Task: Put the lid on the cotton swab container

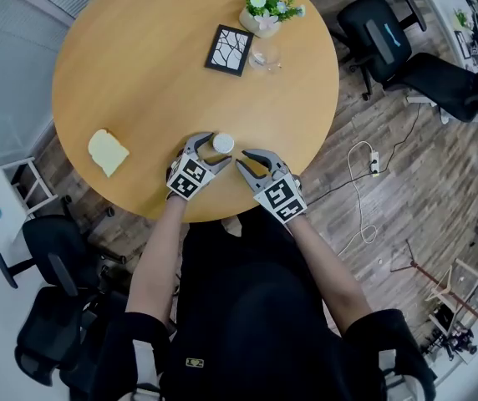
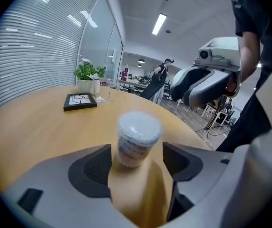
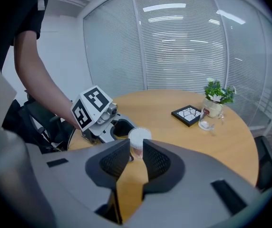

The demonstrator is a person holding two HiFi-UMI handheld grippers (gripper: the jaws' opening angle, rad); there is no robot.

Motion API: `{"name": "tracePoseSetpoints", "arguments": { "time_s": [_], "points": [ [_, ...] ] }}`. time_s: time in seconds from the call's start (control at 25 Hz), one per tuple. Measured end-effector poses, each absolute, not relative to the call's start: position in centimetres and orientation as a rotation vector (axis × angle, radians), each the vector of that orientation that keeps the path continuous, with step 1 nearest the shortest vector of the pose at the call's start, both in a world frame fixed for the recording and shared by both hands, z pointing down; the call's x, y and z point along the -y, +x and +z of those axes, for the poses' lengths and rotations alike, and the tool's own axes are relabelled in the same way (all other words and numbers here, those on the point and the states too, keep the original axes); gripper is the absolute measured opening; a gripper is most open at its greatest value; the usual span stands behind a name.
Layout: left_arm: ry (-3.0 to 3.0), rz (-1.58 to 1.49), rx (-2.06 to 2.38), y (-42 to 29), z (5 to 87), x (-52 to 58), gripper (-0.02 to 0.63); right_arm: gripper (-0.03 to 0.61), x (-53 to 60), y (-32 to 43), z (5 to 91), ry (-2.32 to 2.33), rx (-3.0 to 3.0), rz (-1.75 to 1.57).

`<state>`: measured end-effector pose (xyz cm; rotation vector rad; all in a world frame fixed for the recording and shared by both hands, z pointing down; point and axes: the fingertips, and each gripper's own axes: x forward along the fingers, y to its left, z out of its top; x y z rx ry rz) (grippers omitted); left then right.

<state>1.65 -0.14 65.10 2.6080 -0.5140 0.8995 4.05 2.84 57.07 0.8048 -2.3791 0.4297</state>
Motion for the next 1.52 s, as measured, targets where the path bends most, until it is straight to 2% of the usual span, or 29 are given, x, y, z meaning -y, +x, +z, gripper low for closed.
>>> {"name": "tracePoseSetpoints", "arguments": {
  "time_s": [0.32, 0.4, 0.76, 0.88, 1.52],
  "points": [
    [2.479, 0.829, 0.693, -2.6, 62.5, -1.5, 0.322, 0.061, -4.1, 4.7, 56.2, 0.832, 2.414, 0.466],
    [2.477, 0.811, 0.738, -3.4, 61.0, -2.3, 0.311, 0.045, -5.0, 4.8, 55.9, 0.814, 2.426, 0.467],
    [2.445, 0.662, 0.838, -4.3, 56.2, -6.4, 0.07, 0.02, -6.9, 4.6, 55.1, 0.727, 2.44, 0.409],
    [2.432, 0.579, 0.859, -4.0, 54.8, -7.0, 0.017, 0.02, -7.2, 4.8, 54.4, 0.715, 2.448, 0.385],
    [2.478, 0.536, 0.892, -2.8, 51.3, -8.0, 0.008, 0.014, -8.0, 4.9, 52.0, 0.64, 2.499, 0.304]
  ]
}}
